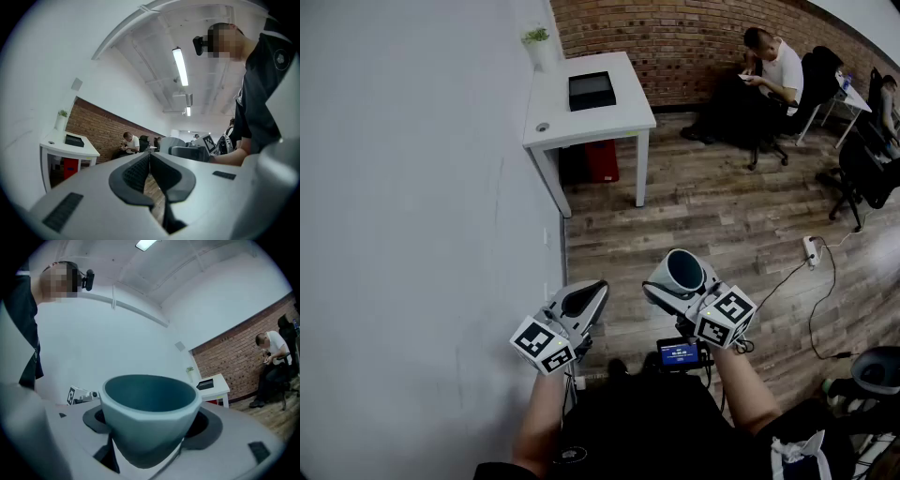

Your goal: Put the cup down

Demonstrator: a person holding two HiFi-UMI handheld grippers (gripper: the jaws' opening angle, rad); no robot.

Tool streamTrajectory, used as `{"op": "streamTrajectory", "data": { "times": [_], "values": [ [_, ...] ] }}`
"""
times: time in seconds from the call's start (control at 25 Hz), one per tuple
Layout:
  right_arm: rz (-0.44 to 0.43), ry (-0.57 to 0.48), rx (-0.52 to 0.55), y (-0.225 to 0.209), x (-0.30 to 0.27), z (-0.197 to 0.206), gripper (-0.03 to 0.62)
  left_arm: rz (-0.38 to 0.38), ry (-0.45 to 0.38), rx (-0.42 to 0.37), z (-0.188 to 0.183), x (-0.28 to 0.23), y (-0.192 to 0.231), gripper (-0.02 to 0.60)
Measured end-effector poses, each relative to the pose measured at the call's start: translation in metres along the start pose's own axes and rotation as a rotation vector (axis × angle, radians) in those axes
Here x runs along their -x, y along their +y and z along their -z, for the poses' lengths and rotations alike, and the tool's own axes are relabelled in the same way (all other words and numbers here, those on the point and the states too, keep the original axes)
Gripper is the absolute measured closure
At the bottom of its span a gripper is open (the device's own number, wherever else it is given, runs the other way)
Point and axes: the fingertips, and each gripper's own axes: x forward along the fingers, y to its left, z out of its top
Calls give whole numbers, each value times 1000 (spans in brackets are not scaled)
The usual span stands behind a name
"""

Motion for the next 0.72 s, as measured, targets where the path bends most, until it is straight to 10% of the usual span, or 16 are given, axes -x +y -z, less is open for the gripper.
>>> {"op": "streamTrajectory", "data": {
  "times": [0.72],
  "values": [
    [15,-16,-18,-1,5,2,191,19,19,-12,5,-1,-5,574]
  ]
}}
